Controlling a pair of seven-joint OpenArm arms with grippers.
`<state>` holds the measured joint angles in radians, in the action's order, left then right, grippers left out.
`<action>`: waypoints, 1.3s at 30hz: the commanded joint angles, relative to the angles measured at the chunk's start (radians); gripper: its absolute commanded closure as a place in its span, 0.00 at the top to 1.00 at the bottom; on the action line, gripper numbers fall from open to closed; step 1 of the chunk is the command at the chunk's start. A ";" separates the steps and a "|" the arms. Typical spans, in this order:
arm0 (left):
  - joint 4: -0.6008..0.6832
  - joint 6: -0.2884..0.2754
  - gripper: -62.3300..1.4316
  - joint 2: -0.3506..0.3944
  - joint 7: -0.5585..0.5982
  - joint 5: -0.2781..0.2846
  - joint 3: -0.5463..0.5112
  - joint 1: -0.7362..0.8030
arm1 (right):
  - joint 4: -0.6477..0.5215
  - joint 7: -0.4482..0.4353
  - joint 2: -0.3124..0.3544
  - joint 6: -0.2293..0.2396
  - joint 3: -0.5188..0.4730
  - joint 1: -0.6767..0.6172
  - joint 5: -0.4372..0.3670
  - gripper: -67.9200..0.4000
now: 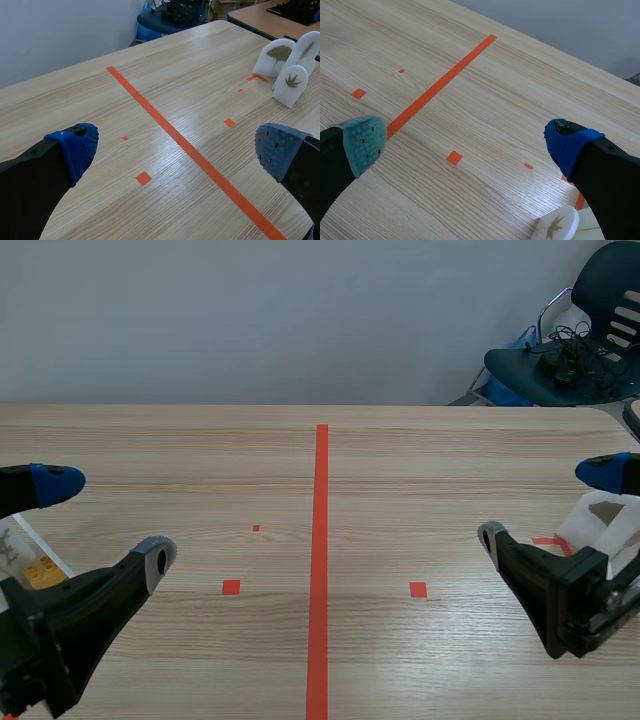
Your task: Do the leaf sorting experiment
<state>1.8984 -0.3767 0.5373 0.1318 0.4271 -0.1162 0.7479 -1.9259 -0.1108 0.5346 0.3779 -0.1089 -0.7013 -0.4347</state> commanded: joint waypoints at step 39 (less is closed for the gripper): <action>0.017 -0.004 1.00 -0.002 0.026 0.006 -0.002 -0.014 | -0.008 0.025 0.005 0.054 0.014 0.049 -0.008 1.00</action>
<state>1.8984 -0.3779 0.5373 0.1390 0.4267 -0.1162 0.7338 -1.9259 -0.0792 0.5346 0.4236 -0.1051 -0.6849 -0.4347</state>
